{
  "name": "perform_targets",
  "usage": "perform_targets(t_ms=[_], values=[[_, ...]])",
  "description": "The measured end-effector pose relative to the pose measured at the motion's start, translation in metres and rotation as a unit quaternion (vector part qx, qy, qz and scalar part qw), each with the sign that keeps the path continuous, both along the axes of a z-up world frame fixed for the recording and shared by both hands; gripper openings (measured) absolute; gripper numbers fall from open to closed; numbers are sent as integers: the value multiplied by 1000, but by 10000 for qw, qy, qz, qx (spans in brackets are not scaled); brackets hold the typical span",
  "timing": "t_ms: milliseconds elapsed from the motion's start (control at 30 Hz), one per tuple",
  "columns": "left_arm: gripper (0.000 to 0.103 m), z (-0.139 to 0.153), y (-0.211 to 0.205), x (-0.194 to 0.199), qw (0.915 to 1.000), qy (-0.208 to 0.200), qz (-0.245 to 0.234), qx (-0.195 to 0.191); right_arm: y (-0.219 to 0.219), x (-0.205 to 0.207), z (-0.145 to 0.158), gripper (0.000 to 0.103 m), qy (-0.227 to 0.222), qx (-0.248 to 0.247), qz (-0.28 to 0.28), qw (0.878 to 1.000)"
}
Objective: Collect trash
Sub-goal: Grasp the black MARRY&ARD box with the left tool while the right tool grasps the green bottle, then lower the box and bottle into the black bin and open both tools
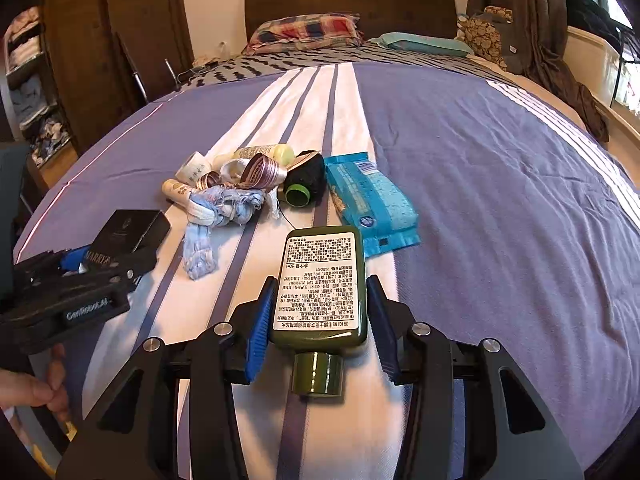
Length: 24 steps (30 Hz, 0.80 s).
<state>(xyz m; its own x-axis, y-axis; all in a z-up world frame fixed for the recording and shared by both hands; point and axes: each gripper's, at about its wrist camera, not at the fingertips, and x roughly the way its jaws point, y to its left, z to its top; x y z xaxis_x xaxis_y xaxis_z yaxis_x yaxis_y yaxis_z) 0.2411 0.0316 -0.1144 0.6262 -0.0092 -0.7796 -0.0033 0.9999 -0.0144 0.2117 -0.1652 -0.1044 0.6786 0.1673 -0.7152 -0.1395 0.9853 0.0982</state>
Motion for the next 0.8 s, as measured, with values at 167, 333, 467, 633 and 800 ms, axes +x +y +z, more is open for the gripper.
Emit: perform_targets(t_ms=[167,333,467,633,800], values=[[68,4,-5,-33,9998,-83,-140,-61,-7,-20,9,45,-93,-28,22,10000],[68,15,-16,-66,9993,-230,-289,-95,-12,-42,20,45,-218,-27,69,9997],[68,29,-24,-99,9981,-421,-420,-152,-17,-68,32,45,-361,-26,111,9993],[68,43,-33,-132,9964,-599,-571,-186,-20,-98,43,45,-469,53,200,9987],[68,56,-38,-168,9941,-771,-700,-296,-20,-129,50,45,-563,76,329,9978]])
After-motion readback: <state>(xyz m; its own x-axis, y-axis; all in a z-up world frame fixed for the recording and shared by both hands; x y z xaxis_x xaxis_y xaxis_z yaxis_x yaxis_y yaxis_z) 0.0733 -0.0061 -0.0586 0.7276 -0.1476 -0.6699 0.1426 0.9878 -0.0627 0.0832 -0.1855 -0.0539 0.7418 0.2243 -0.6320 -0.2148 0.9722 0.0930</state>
